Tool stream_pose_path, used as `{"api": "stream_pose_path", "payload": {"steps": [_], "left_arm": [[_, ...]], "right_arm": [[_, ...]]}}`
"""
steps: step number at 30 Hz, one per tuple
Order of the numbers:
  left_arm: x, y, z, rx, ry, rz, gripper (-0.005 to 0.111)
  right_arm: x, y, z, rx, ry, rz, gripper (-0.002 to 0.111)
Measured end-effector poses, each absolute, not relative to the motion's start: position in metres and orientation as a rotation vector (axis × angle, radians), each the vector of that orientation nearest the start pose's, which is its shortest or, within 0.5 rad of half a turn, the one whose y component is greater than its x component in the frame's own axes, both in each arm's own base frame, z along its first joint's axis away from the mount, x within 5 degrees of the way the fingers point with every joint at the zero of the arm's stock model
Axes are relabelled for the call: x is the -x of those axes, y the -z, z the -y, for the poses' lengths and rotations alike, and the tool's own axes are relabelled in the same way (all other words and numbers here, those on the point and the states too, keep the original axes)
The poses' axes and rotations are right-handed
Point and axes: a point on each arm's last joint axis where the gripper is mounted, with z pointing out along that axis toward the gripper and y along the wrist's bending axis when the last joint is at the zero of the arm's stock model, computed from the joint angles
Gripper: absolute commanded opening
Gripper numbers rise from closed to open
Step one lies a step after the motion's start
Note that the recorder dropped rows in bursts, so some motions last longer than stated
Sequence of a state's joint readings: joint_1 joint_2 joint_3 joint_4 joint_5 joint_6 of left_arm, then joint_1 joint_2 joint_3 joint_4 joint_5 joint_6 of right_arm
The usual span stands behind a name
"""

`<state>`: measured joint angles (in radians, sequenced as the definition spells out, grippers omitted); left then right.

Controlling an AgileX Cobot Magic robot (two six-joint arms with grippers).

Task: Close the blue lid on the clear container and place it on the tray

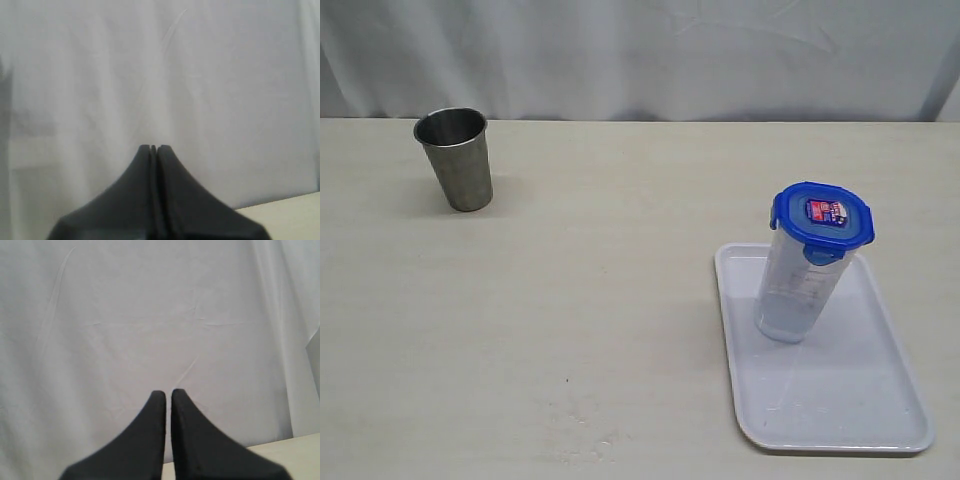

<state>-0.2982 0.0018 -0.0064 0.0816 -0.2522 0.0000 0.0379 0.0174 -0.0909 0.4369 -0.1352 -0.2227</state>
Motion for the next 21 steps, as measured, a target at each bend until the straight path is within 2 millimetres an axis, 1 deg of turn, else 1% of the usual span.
{"api": "stream_pose_path", "payload": {"steps": [6,13,17,21], "left_arm": [[-0.055,-0.221,0.008,-0.142,0.071,-1.399,0.000],[-0.056,-0.203,0.007,-0.135,0.060,-1.594,0.000],[-0.055,-0.192,0.004,-0.116,0.013,-1.723,0.000],[-0.054,-0.186,0.001,-0.086,-0.036,-1.785,0.000]], "right_arm": [[-0.050,-0.254,0.003,-0.160,-0.176,-1.280,0.004],[-0.050,-0.254,0.003,-0.160,-0.176,-1.280,0.004],[-0.050,-0.254,0.003,-0.160,-0.176,-1.280,0.004],[-0.050,-0.254,0.003,-0.160,-0.176,-1.280,0.004]]}}
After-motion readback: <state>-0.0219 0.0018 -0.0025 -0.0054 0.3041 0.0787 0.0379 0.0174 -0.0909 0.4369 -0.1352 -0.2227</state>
